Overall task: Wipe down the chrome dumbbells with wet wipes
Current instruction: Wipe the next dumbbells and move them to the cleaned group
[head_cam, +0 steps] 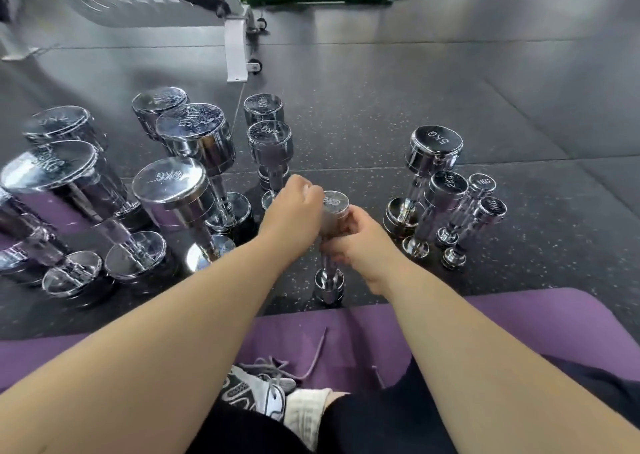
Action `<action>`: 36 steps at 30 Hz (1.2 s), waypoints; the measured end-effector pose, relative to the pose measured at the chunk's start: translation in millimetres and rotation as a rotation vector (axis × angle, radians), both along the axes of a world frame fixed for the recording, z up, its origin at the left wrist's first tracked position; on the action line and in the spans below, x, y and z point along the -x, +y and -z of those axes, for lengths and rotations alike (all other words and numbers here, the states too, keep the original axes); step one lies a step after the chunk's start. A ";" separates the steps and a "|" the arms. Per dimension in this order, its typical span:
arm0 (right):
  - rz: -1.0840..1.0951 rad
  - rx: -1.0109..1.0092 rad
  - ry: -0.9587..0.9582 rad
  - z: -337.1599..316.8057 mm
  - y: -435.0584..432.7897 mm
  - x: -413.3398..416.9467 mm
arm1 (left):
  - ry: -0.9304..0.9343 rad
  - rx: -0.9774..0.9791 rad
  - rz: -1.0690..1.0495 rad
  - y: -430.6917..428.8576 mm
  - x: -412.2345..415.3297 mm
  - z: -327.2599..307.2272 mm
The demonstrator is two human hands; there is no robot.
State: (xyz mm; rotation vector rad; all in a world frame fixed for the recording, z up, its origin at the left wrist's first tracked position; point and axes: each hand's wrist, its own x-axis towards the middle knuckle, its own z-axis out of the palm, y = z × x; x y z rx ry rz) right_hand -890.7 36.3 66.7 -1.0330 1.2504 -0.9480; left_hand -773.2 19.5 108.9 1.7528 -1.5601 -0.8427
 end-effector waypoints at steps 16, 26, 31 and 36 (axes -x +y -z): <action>-0.036 0.141 0.236 11.0 -6.9 -7.3 | -0.373 0.243 0.399 9.0 -2.3 1.8; -0.012 0.106 0.178 11.1 -5.3 -9.8 | 0.548 -0.054 -0.005 5.9 -16.9 6.0; 0.016 0.146 0.190 7.4 -11.8 -7.5 | 0.048 0.195 0.270 13.8 -6.5 3.7; -0.016 0.225 0.310 9.3 -20.2 -4.5 | 0.082 0.034 0.188 -14.0 -2.3 3.4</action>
